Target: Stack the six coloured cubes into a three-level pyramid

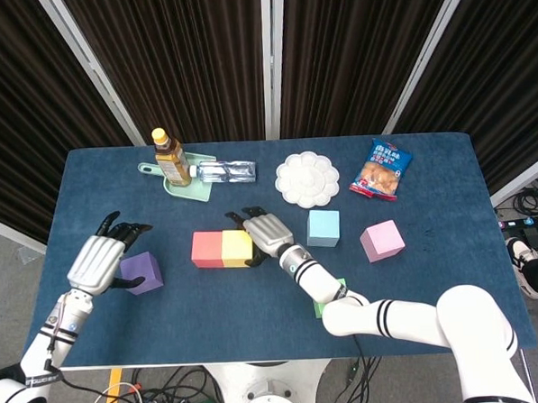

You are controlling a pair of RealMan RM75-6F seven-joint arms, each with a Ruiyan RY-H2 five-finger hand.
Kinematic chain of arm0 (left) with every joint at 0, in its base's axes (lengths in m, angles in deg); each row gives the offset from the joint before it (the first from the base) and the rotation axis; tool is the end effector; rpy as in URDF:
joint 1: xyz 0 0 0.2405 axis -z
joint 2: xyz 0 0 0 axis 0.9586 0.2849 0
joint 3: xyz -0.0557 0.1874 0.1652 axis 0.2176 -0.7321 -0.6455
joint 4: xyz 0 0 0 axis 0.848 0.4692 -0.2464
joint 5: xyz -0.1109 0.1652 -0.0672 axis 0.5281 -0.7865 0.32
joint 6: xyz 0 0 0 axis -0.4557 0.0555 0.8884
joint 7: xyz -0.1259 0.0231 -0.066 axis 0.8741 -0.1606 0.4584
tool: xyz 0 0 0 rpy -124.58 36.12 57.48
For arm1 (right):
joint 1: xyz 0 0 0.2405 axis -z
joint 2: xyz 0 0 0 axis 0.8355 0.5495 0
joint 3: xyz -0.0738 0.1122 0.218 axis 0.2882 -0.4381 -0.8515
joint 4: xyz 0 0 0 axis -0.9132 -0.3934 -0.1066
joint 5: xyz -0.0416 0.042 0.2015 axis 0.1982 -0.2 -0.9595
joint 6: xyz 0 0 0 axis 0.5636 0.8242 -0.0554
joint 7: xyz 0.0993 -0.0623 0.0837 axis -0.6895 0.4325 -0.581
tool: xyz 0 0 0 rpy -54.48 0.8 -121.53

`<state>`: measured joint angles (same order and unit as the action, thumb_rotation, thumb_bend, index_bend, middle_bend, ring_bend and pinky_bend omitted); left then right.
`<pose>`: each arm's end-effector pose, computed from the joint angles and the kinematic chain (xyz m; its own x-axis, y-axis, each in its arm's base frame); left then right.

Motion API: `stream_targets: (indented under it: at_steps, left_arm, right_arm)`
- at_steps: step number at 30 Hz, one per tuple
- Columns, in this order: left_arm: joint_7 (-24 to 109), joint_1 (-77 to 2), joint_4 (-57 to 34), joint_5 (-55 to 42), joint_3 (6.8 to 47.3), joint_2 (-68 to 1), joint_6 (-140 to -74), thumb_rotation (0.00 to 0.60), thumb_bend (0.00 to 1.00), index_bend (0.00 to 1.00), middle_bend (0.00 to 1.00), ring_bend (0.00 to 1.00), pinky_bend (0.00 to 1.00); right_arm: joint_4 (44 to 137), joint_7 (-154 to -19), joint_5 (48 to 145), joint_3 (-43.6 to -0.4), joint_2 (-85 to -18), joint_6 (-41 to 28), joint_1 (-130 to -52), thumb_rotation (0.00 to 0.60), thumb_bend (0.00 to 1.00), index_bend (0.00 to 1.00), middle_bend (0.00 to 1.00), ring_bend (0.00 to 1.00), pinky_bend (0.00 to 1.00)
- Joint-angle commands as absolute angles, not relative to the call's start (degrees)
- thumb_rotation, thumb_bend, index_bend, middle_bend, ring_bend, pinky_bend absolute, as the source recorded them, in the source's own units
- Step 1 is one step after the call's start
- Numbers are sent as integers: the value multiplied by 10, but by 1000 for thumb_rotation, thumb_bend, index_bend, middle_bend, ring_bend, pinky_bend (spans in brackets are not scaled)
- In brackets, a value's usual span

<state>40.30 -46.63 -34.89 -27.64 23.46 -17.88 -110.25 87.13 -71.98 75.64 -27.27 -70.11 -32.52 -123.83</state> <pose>-0.2206 0.2829 0.0991 0.3795 0.1548 0.9122 0.8912 -0.3262 -0.3154 -0.0170 -0.3844 -0.0990 0.2883 -0.5268 0.7996 -0.9126 -0.4040 0.0628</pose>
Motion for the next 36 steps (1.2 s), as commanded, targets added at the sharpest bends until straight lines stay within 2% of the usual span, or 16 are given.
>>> stream_targets:
  at_steps: [1, 10, 18, 22, 29, 32, 36]
  left_arm:
    - [404, -467, -348, -277, 234, -179, -1103, 600, 0, 176, 214, 203, 46]
    - [405, -467, -348, -281, 235, -180, -1105, 600, 0, 176, 214, 204, 46]
    - [401, -468, -352, -284, 235, -178, -1106, 600, 0, 174, 214, 204, 46]
    - [397, -469, -354, -284, 236, -172, -1109, 600, 0, 174, 214, 203, 46]
    - [400, -481, -362, -289, 237, -161, -1130, 600, 0, 174, 214, 203, 46]
    - [399, -483, -365, -289, 236, -160, -1130, 600, 0, 174, 214, 204, 45]
    - [392, -483, -370, -287, 236, -161, -1129, 600, 0, 174, 214, 204, 46]
  right_arm:
    - [871, -720, 756, -273, -701, -325, -1239, 600, 143, 0, 301, 0, 0]
    - [887, -719, 752, -271, -690, -328, -1236, 600, 131, 0, 172, 0, 0]
    - [914, -721, 754, -269, -672, -320, -1228, 600, 128, 0, 135, 0, 0]
    - [973, -724, 770, -267, -624, -293, -1205, 600, 128, 0, 124, 0, 0]
    - [1075, -722, 786, -250, -492, -234, -1138, 600, 113, 0, 130, 0, 0]
    - [1075, -731, 773, -239, -468, -240, -1121, 600, 101, 0, 133, 0, 0]
    - [1045, -753, 759, -231, -470, -264, -1111, 600, 88, 0, 136, 0, 0]
